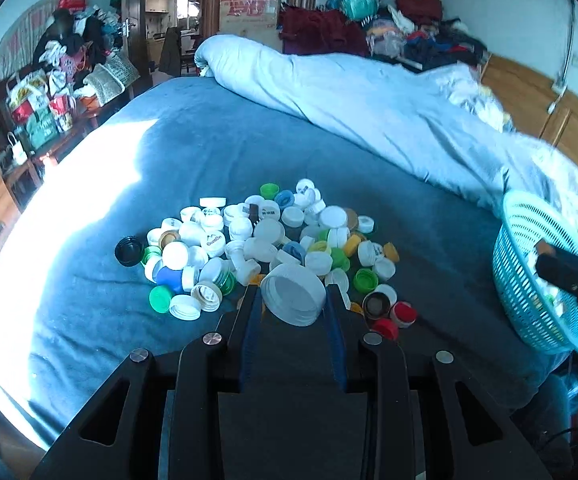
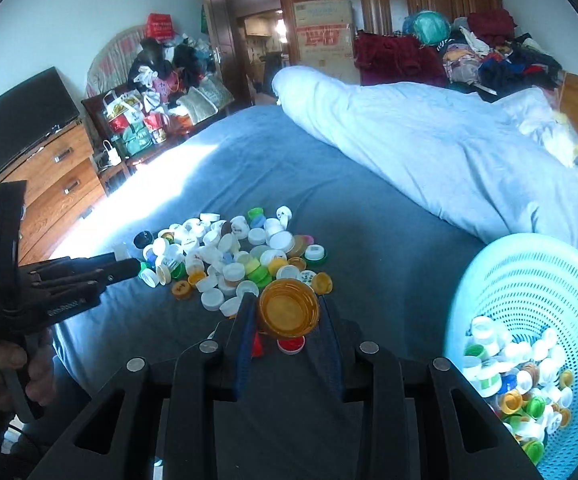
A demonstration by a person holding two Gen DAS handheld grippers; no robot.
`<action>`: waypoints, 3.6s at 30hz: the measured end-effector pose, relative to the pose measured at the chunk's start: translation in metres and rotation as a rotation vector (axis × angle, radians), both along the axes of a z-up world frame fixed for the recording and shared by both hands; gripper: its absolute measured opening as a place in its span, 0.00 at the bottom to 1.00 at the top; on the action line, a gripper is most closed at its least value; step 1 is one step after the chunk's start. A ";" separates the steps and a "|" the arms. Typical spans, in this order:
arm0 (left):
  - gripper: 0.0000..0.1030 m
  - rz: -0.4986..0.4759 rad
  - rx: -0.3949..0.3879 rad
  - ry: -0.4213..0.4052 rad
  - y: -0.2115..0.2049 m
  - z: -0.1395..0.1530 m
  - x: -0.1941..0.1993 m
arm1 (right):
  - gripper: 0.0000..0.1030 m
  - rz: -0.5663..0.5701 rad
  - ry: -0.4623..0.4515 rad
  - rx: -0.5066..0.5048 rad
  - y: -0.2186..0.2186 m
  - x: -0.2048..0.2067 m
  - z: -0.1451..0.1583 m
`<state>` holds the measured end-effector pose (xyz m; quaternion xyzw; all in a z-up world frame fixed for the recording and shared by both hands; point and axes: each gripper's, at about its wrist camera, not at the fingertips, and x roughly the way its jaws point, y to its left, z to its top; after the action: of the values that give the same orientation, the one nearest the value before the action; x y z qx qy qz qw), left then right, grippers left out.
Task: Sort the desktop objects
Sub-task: 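Carry the orange and white caps over the basket with both tools, then open both tools to drop the caps into the basket, then hold both open tools over the basket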
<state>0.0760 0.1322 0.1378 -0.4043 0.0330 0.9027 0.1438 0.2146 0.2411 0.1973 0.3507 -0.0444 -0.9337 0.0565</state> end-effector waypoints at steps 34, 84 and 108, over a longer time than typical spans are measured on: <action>0.26 -0.242 -0.132 0.047 0.168 0.036 0.013 | 0.33 -0.222 0.057 -0.044 0.121 0.064 0.016; 0.28 -0.587 -0.195 -0.117 0.372 -0.010 0.037 | 0.56 -0.421 -0.059 -0.076 0.238 0.103 -0.026; 0.37 -0.550 0.008 -0.081 0.364 -0.037 0.006 | 0.85 -0.489 -0.020 -0.031 0.258 0.091 -0.046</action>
<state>0.0822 0.4960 0.1011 -0.4152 0.1324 0.8129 0.3863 0.3052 0.4990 0.1510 0.3377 -0.1425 -0.9154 -0.1661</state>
